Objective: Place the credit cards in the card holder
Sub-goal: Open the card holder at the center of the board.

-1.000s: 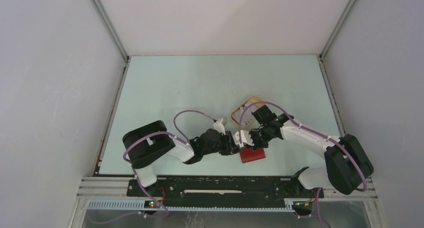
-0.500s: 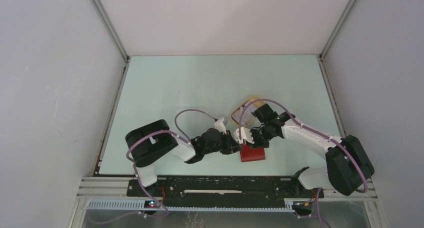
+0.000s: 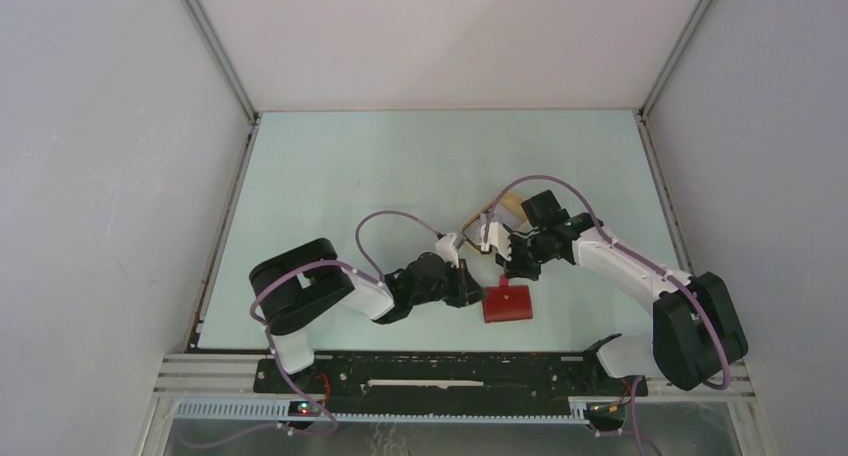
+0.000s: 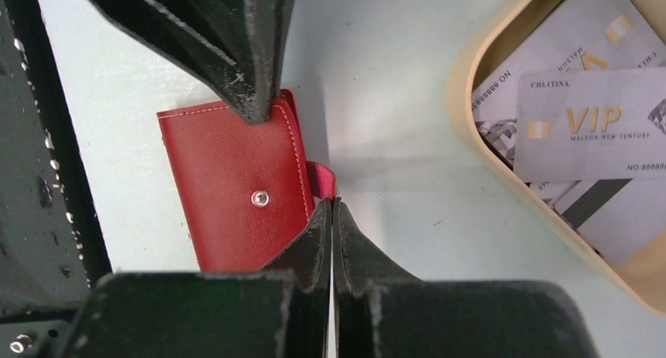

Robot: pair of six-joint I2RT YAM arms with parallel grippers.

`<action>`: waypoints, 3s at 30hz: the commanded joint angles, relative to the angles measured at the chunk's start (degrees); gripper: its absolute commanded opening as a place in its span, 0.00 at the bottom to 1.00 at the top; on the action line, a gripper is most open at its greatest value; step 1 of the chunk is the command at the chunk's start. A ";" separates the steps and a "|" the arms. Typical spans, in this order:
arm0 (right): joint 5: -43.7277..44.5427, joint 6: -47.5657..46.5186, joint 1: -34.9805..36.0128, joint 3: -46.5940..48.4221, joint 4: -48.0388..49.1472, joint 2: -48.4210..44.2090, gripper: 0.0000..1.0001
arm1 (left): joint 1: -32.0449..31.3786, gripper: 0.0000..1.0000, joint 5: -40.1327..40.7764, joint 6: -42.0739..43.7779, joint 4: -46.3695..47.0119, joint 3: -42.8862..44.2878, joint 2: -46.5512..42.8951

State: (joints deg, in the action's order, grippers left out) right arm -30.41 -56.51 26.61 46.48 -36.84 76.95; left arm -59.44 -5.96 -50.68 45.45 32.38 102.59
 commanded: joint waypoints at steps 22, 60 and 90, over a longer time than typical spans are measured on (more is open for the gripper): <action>-19.11 15.52 -13.38 13.08 -13.96 0.43 0.00 | 1.33 0.27 -2.70 31.39 -25.12 2.12 -18.48; 11.13 24.47 -14.61 8.05 -6.54 7.44 0.00 | 2.97 0.56 -3.95 21.30 -8.87 -9.70 -26.22; -8.40 19.37 -23.50 12.65 -14.47 -9.86 0.40 | 2.93 0.49 -9.24 16.16 -3.62 0.07 -16.99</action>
State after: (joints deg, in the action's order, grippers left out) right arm -30.20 -35.07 1.43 56.21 -49.10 69.91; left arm -56.60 -14.28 -33.34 39.75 30.26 85.58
